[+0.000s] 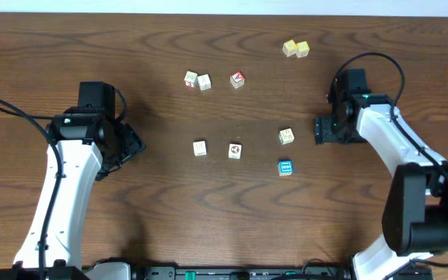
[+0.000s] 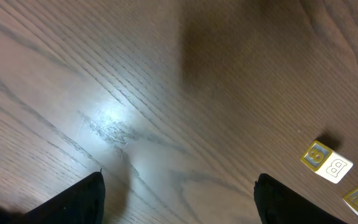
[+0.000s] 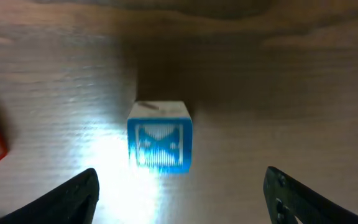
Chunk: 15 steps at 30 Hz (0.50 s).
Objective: Lift 5 blocks
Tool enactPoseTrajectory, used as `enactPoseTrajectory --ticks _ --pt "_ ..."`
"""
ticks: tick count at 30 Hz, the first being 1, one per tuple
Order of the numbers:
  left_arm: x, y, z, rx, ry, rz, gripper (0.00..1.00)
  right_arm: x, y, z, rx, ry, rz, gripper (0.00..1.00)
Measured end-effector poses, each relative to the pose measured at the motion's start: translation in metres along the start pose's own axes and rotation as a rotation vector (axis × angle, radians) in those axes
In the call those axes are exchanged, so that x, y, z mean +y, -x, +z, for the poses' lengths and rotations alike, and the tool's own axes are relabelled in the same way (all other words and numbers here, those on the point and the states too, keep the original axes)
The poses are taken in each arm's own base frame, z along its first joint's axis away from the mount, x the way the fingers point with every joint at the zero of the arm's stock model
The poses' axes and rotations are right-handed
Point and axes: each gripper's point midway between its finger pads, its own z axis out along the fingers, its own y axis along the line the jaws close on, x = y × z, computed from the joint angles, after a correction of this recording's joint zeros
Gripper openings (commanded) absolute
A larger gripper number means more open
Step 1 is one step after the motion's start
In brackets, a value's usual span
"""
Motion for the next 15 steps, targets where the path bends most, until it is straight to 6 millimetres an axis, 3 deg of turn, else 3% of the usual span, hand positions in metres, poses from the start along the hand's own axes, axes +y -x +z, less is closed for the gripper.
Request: enactPoseTrajectory --ticks 7,15 --pt "0.0 0.0 0.0 0.0 0.0 0.0 0.77 0.001 0.011 0.02 -0.021 -0.01 -0.039 0.69" --pt "0.0 0.0 0.0 0.0 0.0 0.0 0.77 0.005 0.014 0.033 -0.019 0.007 -0.059 0.49"
